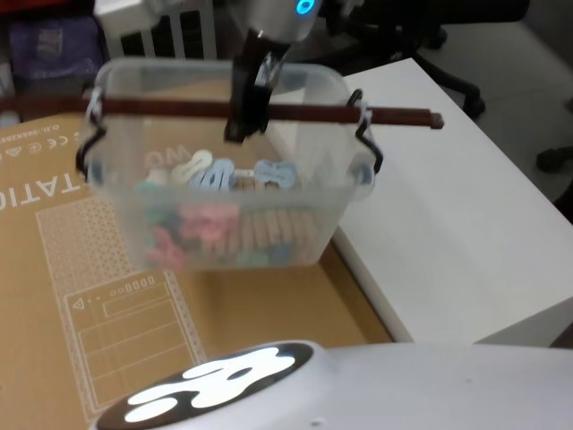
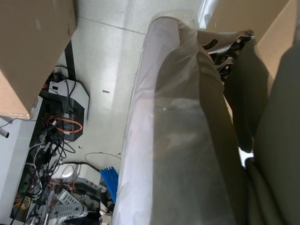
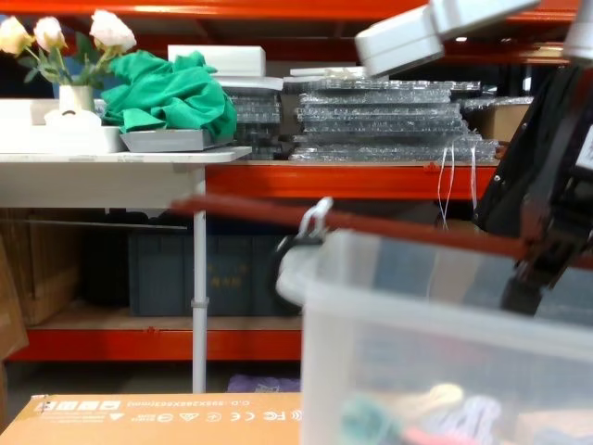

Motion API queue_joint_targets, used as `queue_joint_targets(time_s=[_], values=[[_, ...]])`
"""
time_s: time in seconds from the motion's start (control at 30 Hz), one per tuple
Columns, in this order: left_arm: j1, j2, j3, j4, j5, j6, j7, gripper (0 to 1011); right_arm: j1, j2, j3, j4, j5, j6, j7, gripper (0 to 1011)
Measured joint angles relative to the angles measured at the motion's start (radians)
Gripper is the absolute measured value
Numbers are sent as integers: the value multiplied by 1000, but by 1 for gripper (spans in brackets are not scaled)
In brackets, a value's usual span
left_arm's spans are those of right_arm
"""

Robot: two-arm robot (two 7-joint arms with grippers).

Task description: Use one hand to grasp the basket and place it at the designated location.

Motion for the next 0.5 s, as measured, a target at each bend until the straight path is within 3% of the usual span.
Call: queue_joint_targets(time_s=[0.5], values=[[0, 0, 0, 0, 0, 0, 0, 0, 13, 75, 72, 102, 31, 45, 22, 0]])
